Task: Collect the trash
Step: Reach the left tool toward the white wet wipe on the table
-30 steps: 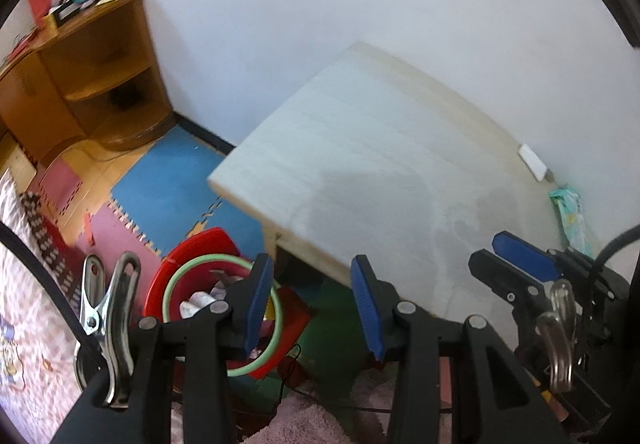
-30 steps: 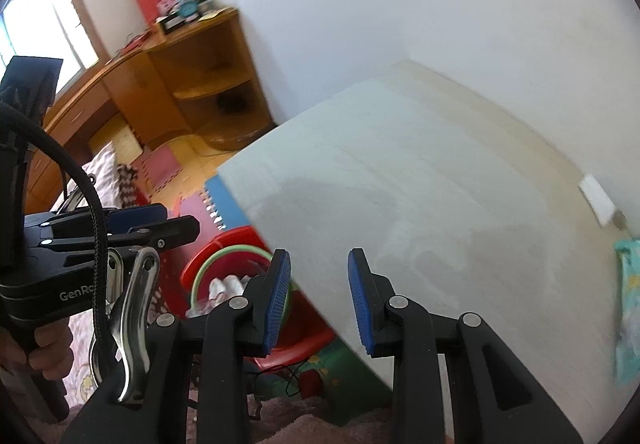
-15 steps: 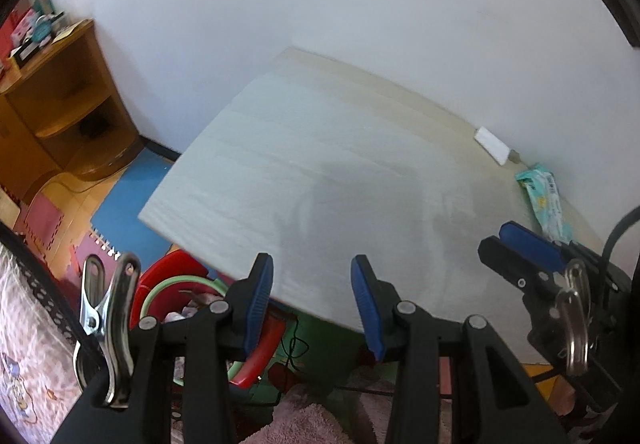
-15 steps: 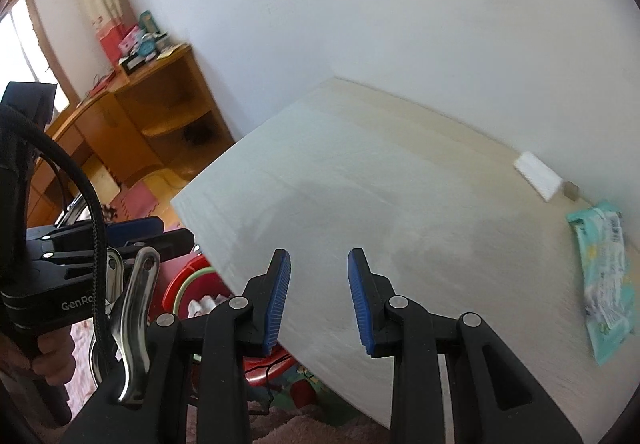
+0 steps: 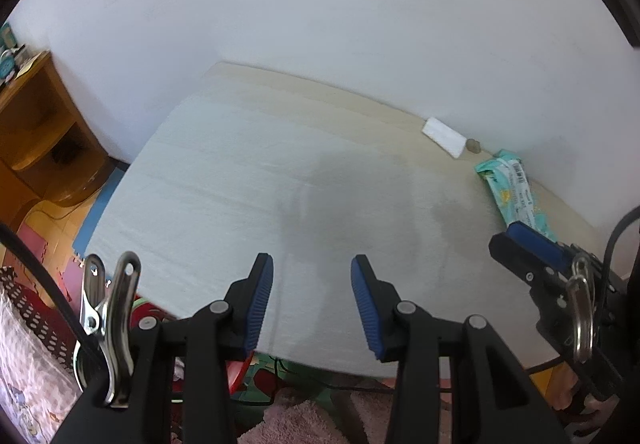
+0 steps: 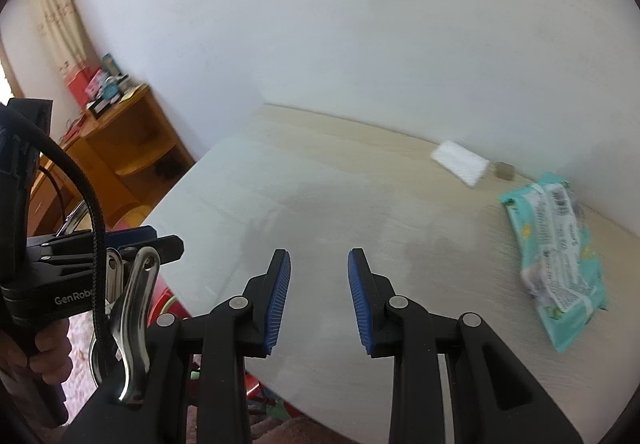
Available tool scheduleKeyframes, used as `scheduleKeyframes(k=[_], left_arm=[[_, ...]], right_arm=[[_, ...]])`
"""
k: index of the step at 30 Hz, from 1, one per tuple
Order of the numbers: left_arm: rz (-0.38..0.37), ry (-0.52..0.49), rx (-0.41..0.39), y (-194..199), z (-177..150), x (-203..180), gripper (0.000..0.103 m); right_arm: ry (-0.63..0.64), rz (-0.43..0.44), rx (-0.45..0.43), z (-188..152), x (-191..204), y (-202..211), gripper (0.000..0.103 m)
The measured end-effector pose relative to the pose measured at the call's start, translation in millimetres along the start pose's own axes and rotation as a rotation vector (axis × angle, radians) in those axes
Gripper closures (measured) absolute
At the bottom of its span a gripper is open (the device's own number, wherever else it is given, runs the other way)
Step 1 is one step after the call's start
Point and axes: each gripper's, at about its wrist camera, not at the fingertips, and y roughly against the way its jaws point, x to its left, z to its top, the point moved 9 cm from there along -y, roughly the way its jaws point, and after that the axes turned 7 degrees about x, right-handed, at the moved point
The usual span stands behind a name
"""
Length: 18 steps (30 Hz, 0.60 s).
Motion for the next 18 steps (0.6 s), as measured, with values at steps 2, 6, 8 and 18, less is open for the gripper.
scheduleKeyframes(k=[2,6,8,18], left_arm=[[-0.007,-0.006,0.005,-1.9,4.3,-12.5,0.06],[-0.017,-0.016,0.011,-6.7,14.9,-36.3,0.06],[-0.014,-0.026,0.009,-9.0,22.4,-48.9,0.06],[-0.015,-0.046,0.01,-29.3,60.9,-107.2,0.06]], right_arm=[[-0.012,-0.007,-0.005,1.8,-11.1,2.2,0.072],[-0.036,-0.015,-0.018,5.7,-41.1,9.5,0.072],[-0.046,-0.016,-0.023,7.9,-53.6,12.4,0.072],[-0.056,-0.024,-0.043,21.9,-117.8,19.7,0.072]])
